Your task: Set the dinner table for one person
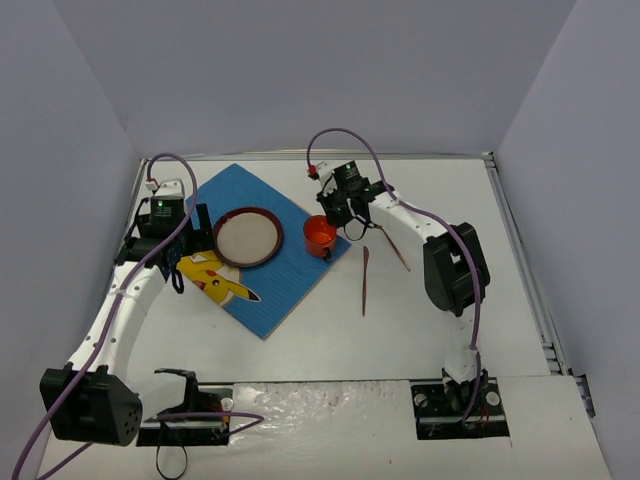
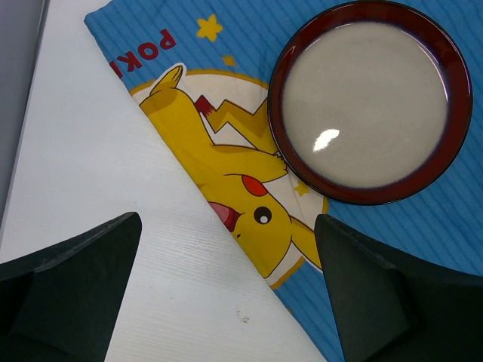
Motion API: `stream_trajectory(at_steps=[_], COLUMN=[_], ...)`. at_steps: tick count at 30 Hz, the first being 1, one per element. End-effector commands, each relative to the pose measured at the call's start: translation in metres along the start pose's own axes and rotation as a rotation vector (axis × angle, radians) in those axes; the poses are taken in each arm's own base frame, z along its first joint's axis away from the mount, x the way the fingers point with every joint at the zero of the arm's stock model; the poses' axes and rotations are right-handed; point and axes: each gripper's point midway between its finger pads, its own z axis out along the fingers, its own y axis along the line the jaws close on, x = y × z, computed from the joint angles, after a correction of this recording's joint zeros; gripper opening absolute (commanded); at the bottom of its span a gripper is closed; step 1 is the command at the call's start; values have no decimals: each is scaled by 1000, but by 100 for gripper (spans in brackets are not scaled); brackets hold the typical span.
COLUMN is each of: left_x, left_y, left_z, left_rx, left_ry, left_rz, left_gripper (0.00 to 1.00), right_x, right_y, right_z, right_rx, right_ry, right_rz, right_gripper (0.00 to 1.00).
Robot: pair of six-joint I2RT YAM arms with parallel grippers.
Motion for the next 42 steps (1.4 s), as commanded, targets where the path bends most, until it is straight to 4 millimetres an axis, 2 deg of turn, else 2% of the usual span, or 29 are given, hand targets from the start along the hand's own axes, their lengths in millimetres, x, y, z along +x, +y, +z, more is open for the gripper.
stream_trajectory(at_steps=[1,4,6,12,15,17,21,27,32,34,36,38,40,41,42], left_x=[-17,-16,-17,-18,-19,-19,-20,-20,-21,-20,-17,-12,-7,-6,-5], left_y=[3,3,3,3,3,3,2,-3,-9,-21,-44,-77,-117,-124,-144], left_z=[-5,-5,-6,-7,-8,-9,-10,-12,-15,-17,-23,-34,-51,-52,-60], left_rx=[-9,-10,-10,-9,-7,-5,5,32,54,96,161,235,336,344,374], left_ry=[-54,-54,-57,-61,-65,-68,-69,-69,-74,-75,-66,-61,-62,-63,-74], left_rz=[-19,-19,-19,-21,-22,-25,-26,-31,-29,-8,20,65,114,108,125], left_gripper=[97,97,97,97,97,97,97,97,97,97,97,97,97,97,97], right_x=[-24,-32,-40,-57,-39,-14,23,93,115,117,116,113,109,106,103], right_y=[-3,-4,-8,-36,-48,-53,-47,-31,-26,-29,-34,-40,-54,-61,-67], right_z=[-13,-24,-37,-104,-132,-139,-150,-131,-125,-128,-136,-148,-169,-178,-191], right_rx=[19,29,53,248,360,420,446,456,473,481,488,497,525,536,550], right_ry=[-87,-112,-140,-249,-270,-251,-242,-132,-126,-131,-151,-186,-244,-272,-306], right_rz=[8,23,54,206,312,374,506,625,678,681,693,703,726,734,737], right_gripper=[20,41,48,70,76,76,75,72,71,71,72,74,75,75,77])
